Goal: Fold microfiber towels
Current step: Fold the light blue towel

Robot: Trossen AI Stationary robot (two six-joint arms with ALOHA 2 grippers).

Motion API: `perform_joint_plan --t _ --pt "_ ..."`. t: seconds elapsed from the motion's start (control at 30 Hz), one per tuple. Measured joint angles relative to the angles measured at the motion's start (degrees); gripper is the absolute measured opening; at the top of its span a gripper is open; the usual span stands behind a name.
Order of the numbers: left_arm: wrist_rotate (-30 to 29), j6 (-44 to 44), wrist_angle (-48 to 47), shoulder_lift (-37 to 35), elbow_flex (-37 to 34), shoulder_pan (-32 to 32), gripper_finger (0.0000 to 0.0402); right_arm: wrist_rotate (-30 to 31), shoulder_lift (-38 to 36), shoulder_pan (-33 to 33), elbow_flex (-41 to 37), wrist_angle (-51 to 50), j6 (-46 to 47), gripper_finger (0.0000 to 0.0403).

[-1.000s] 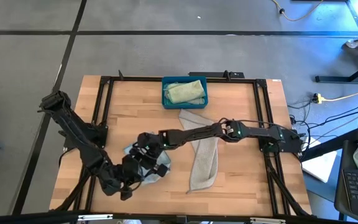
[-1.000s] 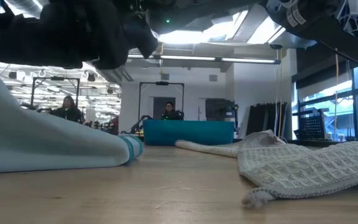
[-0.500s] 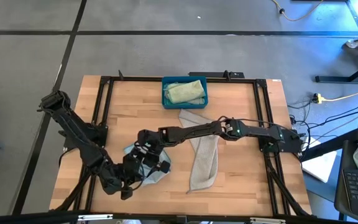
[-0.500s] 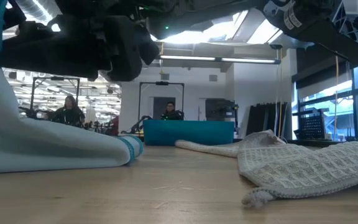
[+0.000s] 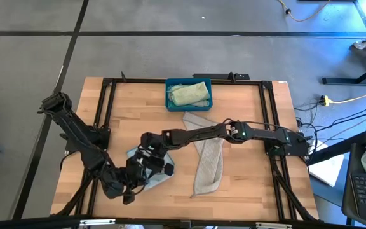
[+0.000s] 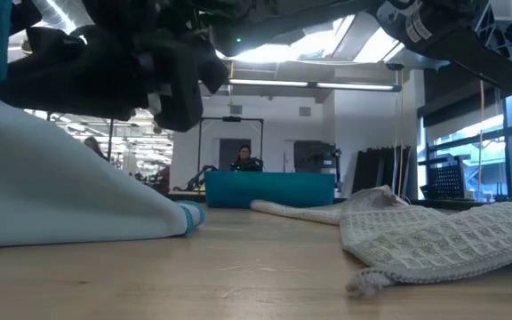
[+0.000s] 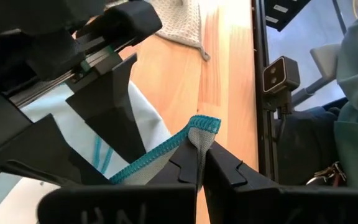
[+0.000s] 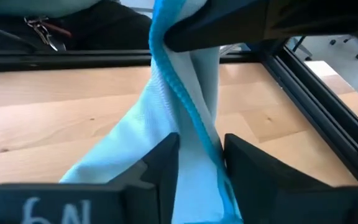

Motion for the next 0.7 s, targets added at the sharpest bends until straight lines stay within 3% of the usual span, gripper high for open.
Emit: perform_joint_plan --t 0.3,0.5,0.6,0.7 --pt "0.6 -0.1 0.2 -0.2 0.0 0.0 0.0 8.6 0.0 -2.0 0.4 -2.8 -0.7 0.0066" --pt "0.5 -0.1 0.6 -0.2 0.0 -1.3 0.0 9.4 0.0 -3.4 1.3 -7.2 -3.1 0.0007" --pt "0.3 -0.2 0.7 -0.2 0.0 -1.5 0.0 9.0 0.0 -3.8 1.3 -6.8 -3.3 0.0021" --pt "0.3 -0.2 0.7 -0.2 0.0 -1.5 0.0 8.7 0.0 -3.9 1.3 -6.1 -3.3 0.0071"
